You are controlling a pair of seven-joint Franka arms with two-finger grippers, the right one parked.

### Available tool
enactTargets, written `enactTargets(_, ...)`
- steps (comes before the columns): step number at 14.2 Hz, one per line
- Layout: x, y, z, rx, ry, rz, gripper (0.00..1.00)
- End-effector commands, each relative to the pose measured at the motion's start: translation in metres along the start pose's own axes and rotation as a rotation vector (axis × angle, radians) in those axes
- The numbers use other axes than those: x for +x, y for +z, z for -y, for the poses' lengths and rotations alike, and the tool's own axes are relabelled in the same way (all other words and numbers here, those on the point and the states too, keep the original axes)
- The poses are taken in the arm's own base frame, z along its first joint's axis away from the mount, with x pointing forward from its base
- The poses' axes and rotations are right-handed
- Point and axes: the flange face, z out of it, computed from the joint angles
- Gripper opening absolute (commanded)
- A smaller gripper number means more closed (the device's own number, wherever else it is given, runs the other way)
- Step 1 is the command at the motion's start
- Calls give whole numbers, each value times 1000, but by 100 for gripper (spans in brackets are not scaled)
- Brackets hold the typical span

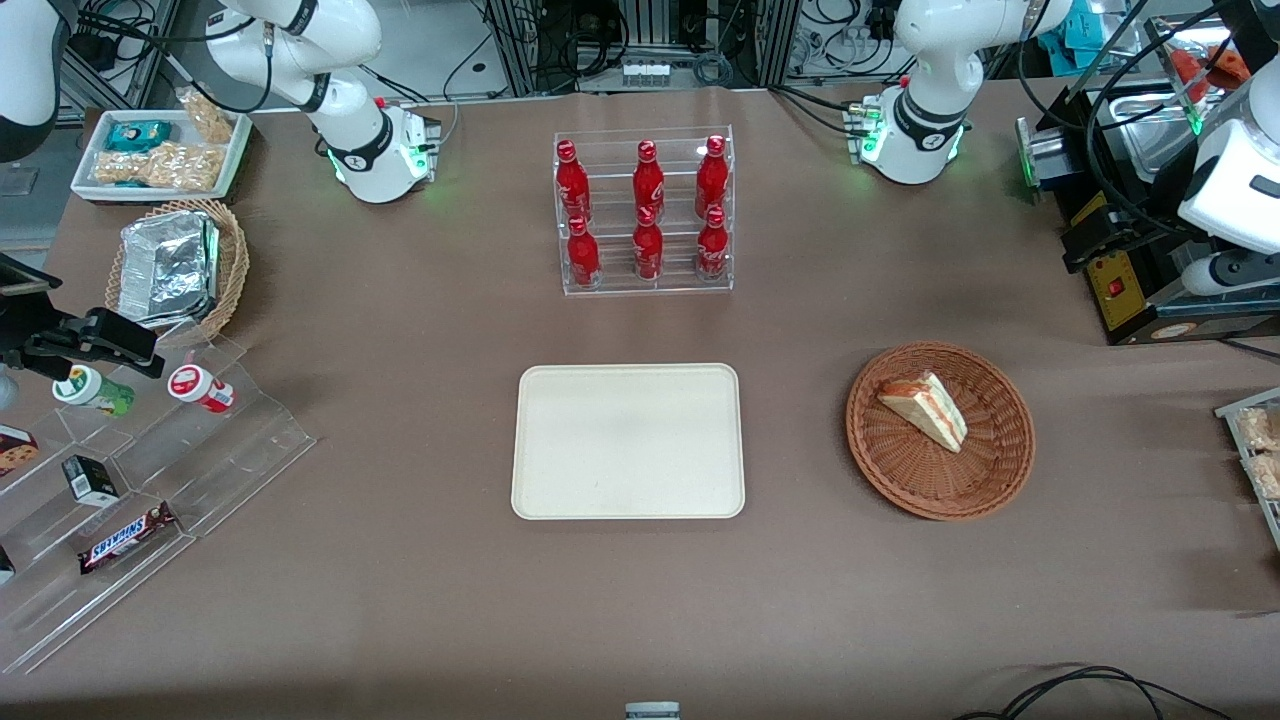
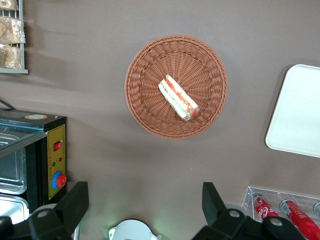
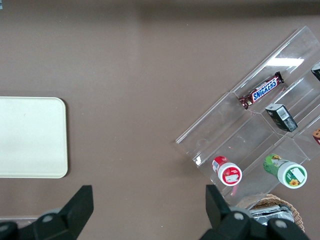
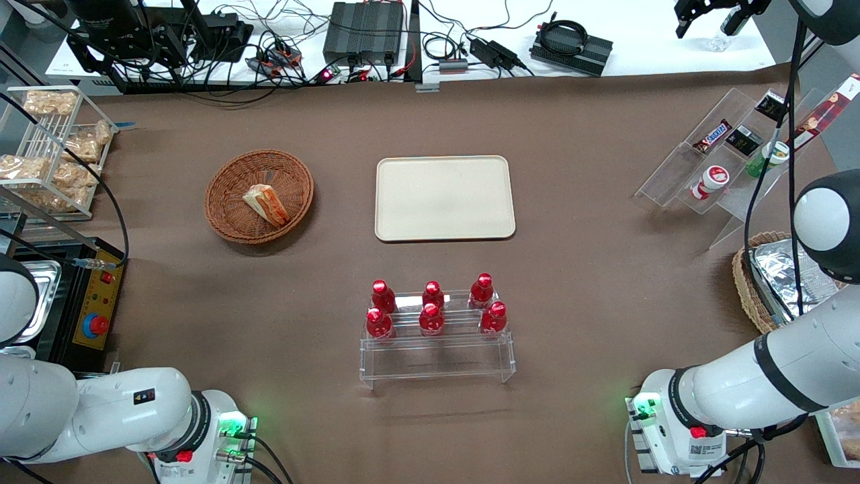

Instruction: Place sandwich from basket to tray

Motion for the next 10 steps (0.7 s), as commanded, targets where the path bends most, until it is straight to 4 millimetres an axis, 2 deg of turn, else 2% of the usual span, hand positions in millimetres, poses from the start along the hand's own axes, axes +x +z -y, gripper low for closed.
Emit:
enactTargets(1,2,-1,0,-14,-9,0,100)
enactTargets(4,3,2,0,-14,-11,8,100)
enactTargets(6,5,4,7,-12,-25,17,100)
enactTargets(9,6,19,15,-2,-42,57,100)
enactTargets(10,2,30,17,21,-51,109,100)
